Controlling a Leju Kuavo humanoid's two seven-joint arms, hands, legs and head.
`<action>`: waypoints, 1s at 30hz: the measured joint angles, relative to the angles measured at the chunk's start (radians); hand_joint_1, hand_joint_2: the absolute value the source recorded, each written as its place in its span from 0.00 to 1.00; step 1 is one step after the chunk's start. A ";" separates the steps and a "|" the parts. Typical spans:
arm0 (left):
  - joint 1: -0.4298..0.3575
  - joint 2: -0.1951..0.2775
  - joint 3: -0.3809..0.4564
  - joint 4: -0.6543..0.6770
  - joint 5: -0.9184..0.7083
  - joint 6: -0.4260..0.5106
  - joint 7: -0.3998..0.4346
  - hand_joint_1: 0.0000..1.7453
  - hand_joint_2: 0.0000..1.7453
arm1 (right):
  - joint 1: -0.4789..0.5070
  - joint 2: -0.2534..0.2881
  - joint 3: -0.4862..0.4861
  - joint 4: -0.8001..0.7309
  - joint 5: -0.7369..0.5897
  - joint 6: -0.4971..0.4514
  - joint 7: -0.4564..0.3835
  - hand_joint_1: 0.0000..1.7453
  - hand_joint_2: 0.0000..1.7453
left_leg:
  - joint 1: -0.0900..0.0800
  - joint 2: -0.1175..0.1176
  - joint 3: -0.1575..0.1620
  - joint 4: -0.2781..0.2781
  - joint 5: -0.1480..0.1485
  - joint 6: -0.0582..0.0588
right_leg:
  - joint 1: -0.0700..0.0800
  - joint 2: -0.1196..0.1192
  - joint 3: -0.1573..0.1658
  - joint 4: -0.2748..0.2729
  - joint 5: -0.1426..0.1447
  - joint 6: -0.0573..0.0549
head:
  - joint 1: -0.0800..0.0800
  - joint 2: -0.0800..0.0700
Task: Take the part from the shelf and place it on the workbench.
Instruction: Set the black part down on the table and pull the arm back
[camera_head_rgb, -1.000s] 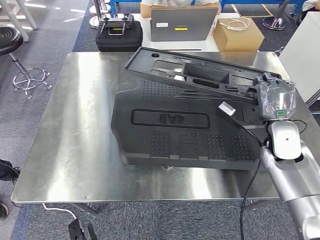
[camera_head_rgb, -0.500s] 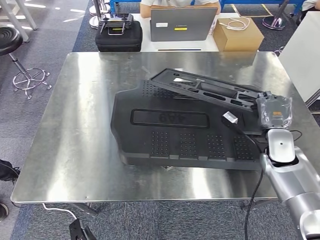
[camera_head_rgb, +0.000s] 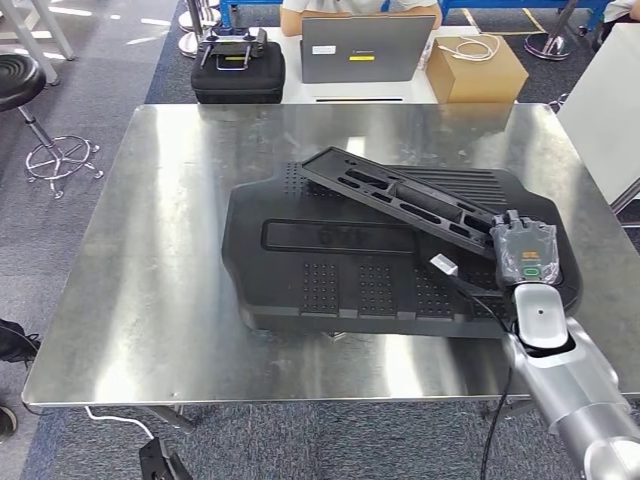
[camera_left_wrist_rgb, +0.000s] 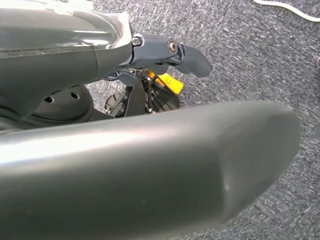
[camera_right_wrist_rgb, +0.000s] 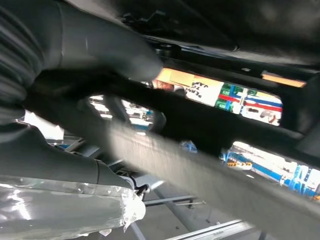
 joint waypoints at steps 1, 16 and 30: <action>0.000 0.000 0.000 0.000 0.000 0.001 0.000 0.00 0.00 | 0.006 -0.001 -0.002 -0.007 0.000 -0.004 -0.006 0.00 0.75 | 0.000 0.000 0.000 0.000 0.000 0.000 | 0.000 0.000 0.000 0.000 0.000 0.000 | 0.000 0.000; 0.017 0.000 0.001 0.000 0.000 0.015 -0.025 0.00 0.00 | 0.181 -0.074 -0.063 -0.350 -0.050 -0.074 -0.133 0.00 0.00 | 0.000 0.000 0.000 0.000 0.000 0.000 | 0.000 0.000 0.000 0.000 0.000 0.000 | 0.000 0.000; 0.039 0.000 0.014 0.000 0.000 0.051 -0.049 0.00 0.00 | 0.487 -0.179 -0.143 -0.823 -0.063 -0.258 -0.208 0.00 0.00 | 0.000 -0.001 0.001 0.000 -0.001 0.000 | 0.000 -0.001 0.001 -0.001 0.000 0.000 | 0.000 0.000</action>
